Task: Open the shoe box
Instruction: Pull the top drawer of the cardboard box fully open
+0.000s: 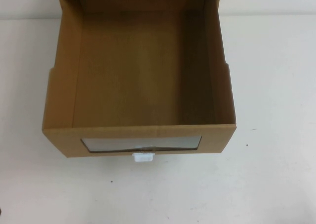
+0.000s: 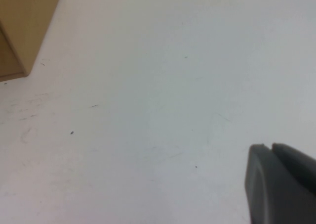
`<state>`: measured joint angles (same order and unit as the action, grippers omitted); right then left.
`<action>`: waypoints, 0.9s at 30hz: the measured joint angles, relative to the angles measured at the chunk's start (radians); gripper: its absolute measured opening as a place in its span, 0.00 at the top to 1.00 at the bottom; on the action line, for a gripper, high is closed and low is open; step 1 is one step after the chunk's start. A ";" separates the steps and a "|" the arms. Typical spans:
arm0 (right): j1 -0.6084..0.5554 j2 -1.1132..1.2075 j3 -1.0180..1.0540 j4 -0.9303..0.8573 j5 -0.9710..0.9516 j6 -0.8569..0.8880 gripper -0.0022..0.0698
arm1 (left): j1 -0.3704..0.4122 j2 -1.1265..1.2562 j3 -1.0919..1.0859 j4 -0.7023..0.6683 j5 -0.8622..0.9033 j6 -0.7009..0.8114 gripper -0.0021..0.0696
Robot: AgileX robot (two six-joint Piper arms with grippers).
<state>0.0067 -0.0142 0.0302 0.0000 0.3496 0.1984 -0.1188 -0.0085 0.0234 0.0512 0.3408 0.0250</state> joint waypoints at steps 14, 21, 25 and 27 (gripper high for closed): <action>0.000 0.000 0.000 0.000 0.000 0.000 1.00 | 0.062 0.000 0.000 0.000 0.006 0.006 0.97; 0.000 0.000 0.000 0.000 0.000 0.000 1.00 | 0.062 0.000 0.000 0.000 0.006 0.006 0.98; 0.000 0.000 0.000 0.000 0.000 0.000 1.00 | 0.064 0.000 0.000 0.000 0.006 0.004 0.97; 0.000 0.000 0.000 0.000 0.000 0.000 1.00 | 0.064 0.000 0.000 0.000 0.006 0.004 0.98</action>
